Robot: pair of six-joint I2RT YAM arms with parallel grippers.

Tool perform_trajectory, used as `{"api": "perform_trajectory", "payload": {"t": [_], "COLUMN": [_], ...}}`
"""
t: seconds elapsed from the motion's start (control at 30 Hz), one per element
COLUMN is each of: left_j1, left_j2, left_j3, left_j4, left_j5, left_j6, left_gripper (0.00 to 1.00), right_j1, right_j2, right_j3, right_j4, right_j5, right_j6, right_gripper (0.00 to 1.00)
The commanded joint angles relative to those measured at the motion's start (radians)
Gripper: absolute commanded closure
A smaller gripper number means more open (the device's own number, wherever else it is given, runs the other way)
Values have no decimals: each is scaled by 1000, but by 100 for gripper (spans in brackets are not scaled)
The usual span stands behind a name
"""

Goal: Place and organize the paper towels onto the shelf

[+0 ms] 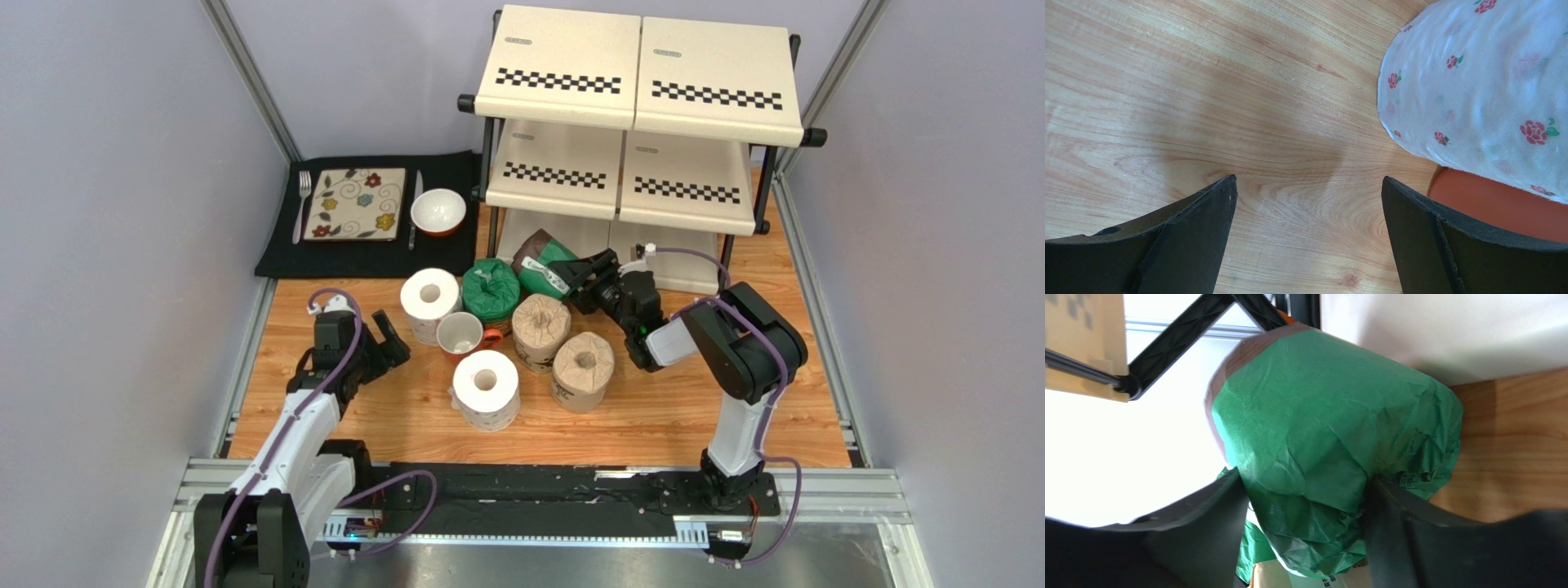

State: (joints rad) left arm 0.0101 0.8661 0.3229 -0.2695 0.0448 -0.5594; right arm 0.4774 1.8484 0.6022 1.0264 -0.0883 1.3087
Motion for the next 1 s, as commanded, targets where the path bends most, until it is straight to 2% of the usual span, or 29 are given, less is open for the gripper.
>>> {"api": "perform_trajectory", "payload": {"t": [0.0, 0.13, 0.23, 0.33, 0.37, 0.43, 0.47, 0.57, 0.63, 0.97], "left_j1": [5, 5, 5, 4, 5, 5, 5, 4, 5, 4], "left_j2": [-2, -4, -6, -4, -6, -4, -4, -3, 1, 2], "left_j3": [24, 24, 22, 22, 24, 24, 25, 25, 24, 30], "left_j4": [9, 9, 7, 7, 7, 9, 10, 15, 19, 10], "left_j5": [12, 10, 10, 7, 10, 9, 12, 15, 20, 15], "left_j6": [7, 7, 9, 7, 9, 7, 7, 3, 0, 10], "left_gripper": [4, 4, 4, 4, 4, 4, 4, 4, 4, 4], "right_j1": [-17, -22, -23, -23, -23, -23, -23, -25, -25, -51], "right_j2": [15, -72, -210, -398, -496, -586, -662, -757, -776, -687], "right_j3": [-25, -51, -67, -47, -35, 19, 42, 109, 122, 139], "right_j4": [120, 52, -92, -337, -486, -644, -814, -1035, -1113, -1144], "right_j5": [-2, -1, 16, 62, 87, 132, 169, 226, 239, 202], "right_j6": [18, -55, -151, -235, -294, -353, -402, -462, -497, -531], "right_gripper": [41, 44, 44, 43, 42, 40, 39, 35, 35, 29]}}
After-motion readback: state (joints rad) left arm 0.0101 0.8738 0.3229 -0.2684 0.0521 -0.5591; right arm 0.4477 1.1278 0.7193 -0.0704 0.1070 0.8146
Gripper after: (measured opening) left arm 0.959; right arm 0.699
